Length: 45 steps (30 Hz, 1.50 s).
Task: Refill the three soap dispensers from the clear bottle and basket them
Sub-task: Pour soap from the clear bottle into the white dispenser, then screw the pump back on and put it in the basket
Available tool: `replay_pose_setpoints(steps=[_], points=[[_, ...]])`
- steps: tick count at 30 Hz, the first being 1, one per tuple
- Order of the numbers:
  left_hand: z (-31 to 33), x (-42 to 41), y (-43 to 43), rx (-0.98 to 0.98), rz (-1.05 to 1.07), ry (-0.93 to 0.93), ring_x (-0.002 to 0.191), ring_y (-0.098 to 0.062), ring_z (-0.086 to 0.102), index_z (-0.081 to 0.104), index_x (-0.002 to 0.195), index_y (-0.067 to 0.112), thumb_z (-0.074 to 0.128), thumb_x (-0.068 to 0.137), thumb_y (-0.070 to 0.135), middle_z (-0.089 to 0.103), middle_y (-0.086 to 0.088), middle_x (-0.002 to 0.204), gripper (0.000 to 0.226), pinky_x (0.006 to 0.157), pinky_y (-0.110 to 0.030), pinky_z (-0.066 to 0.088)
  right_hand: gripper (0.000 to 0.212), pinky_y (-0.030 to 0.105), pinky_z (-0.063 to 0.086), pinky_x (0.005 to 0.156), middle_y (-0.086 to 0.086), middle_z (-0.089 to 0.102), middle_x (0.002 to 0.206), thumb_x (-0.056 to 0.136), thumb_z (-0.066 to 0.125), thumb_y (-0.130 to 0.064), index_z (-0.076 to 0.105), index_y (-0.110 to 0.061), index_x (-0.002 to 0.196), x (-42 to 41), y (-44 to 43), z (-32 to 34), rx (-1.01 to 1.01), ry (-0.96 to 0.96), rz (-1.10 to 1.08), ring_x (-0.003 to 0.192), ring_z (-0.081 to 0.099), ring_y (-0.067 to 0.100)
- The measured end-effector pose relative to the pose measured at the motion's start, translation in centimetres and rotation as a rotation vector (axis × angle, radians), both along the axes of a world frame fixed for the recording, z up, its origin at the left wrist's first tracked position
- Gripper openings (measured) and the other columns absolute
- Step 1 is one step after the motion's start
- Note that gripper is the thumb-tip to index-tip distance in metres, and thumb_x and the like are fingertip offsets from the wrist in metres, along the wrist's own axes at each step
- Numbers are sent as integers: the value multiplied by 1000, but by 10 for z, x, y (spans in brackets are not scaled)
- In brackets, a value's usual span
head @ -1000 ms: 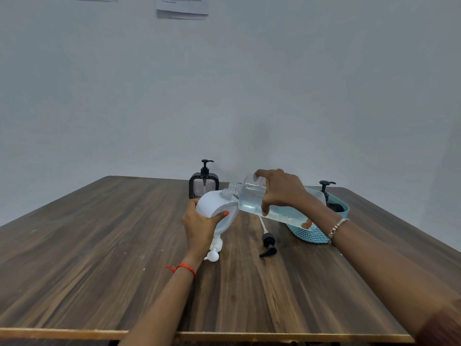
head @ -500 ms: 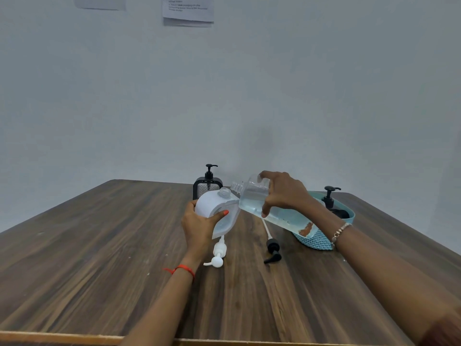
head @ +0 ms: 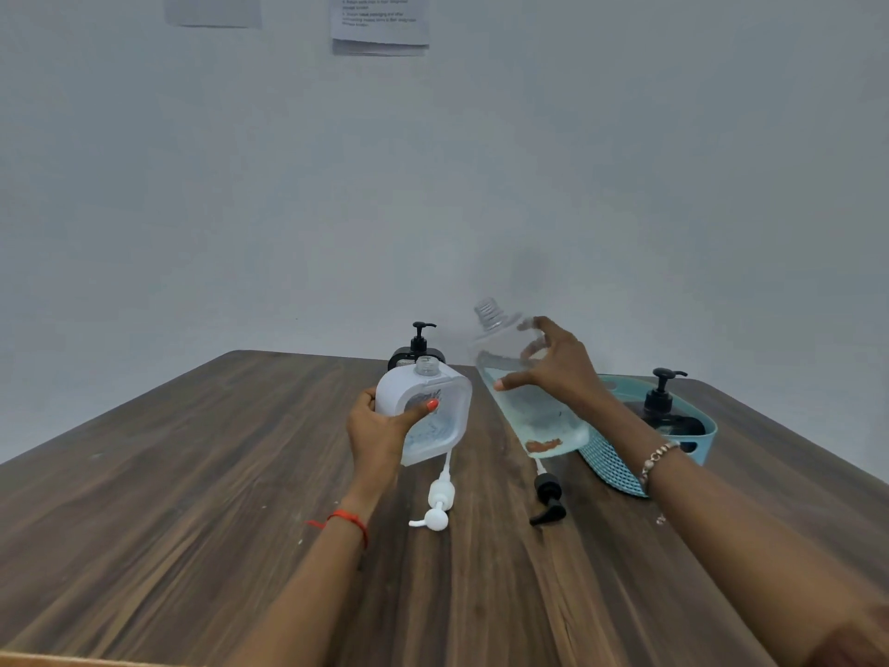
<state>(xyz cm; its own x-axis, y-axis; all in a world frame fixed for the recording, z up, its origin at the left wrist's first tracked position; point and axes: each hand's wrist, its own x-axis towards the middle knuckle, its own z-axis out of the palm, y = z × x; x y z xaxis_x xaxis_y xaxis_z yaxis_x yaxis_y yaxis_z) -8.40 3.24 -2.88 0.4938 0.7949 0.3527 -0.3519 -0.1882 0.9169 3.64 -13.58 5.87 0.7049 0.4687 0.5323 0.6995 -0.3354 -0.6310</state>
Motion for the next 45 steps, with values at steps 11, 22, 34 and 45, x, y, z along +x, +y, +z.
replay_pose_setpoints(steps=[11,22,34,45], points=[[-12,6,22,-118,-34,19,82,-26,65,59,93,12,87,58,12,67,-10,92,44,69,-39,57,79,37,54,80,10,63,108,48,91,-15,52,-20,116,29,19,-45,311,360,67,98,61,23],[-14,8,31,-135,-43,29,84,-24,65,60,106,5,85,61,12,67,-11,97,52,61,-28,55,78,37,56,79,5,67,109,44,91,-20,57,-19,115,42,34,-75,363,518,136,100,64,24],[-12,3,31,-158,-26,9,85,-25,66,61,103,5,85,61,12,67,-9,95,49,65,-32,56,75,25,20,106,6,38,133,67,75,-17,36,-24,130,-4,23,-53,211,-631,5,127,31,16],[-12,-11,21,-157,-16,10,75,-18,65,59,100,3,86,59,12,66,-9,91,51,52,-20,54,33,42,47,90,7,58,119,79,53,5,62,-9,109,-31,49,-124,-708,-572,484,114,50,23]])
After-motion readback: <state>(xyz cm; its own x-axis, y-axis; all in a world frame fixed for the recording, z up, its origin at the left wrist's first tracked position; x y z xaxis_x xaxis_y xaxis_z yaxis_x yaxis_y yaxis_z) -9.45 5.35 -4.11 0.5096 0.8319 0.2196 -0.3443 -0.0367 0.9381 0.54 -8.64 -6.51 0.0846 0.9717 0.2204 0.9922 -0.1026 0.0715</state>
